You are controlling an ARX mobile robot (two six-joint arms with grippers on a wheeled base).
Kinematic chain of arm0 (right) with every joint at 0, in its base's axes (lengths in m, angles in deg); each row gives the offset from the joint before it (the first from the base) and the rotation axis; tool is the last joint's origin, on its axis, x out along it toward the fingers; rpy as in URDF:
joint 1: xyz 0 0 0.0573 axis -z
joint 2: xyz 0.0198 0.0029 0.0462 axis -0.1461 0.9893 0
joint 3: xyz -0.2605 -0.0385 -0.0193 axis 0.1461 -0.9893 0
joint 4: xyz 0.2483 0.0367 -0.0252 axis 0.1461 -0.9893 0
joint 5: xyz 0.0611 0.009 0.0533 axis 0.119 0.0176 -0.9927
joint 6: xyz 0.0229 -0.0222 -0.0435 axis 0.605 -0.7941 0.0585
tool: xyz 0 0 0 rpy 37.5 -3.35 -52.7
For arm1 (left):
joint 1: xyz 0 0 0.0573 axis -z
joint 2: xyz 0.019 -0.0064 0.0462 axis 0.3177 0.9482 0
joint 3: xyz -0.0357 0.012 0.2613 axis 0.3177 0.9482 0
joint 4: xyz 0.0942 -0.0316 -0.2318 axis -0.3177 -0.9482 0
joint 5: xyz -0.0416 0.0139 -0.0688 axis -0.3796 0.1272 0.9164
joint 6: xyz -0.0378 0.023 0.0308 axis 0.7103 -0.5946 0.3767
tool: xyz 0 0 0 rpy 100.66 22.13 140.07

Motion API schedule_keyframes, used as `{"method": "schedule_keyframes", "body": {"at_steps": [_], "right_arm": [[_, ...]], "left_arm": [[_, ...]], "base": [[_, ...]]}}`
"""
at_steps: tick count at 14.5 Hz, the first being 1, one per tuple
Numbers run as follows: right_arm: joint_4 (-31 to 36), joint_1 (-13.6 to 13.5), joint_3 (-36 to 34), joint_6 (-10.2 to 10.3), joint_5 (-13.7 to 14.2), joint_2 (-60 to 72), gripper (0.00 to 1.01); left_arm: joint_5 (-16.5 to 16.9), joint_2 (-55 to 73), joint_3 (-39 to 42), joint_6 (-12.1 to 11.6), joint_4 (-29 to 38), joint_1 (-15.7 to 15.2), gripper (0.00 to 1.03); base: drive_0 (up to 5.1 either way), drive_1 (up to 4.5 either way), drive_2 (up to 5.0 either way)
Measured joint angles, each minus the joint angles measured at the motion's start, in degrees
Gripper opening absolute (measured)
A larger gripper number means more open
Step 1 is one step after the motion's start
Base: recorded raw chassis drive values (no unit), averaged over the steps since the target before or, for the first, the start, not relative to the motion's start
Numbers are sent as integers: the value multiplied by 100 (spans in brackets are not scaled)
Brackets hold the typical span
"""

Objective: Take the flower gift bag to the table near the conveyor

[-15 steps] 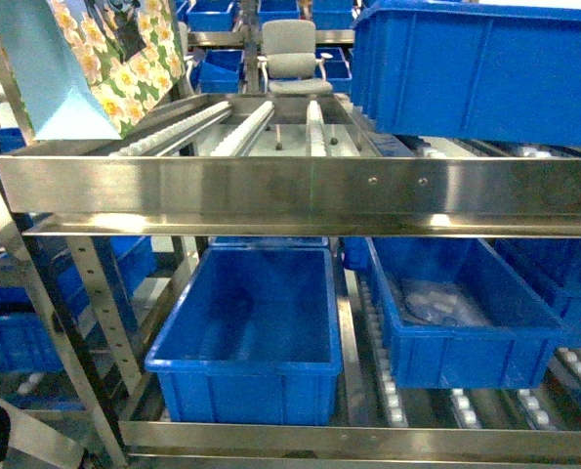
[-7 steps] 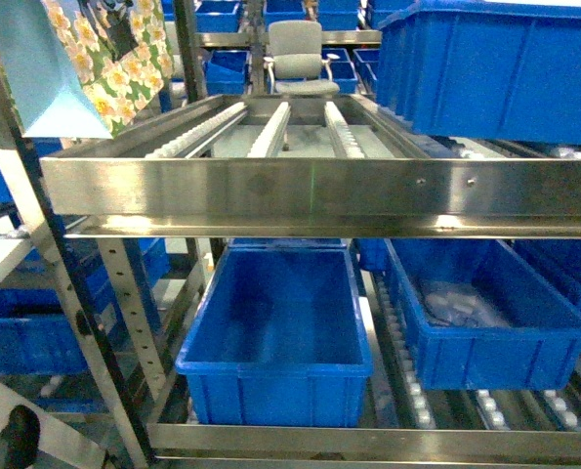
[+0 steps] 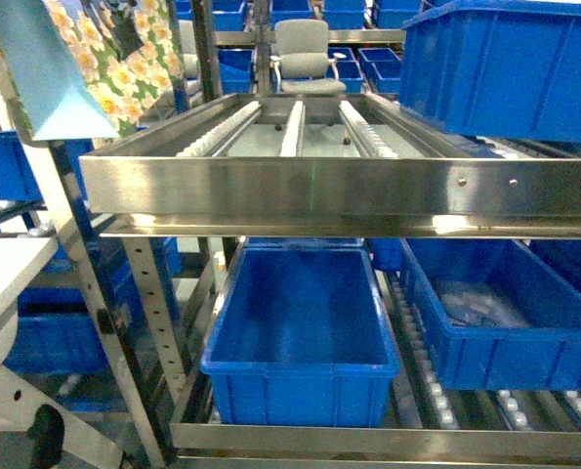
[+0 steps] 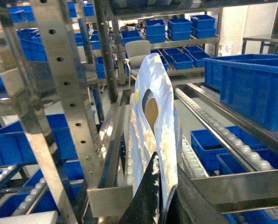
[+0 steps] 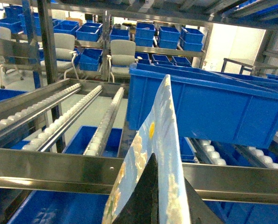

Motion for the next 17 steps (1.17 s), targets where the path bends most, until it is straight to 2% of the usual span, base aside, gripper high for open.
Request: {"method": "schedule_keyframes", "body": {"at_steps": [17], "right_arm": [[-4,0,-2,0,-11,9,2]], "left_arm": [[2,-2,0,0,7,-2,2]], "base": [[-488,233,273]]}}
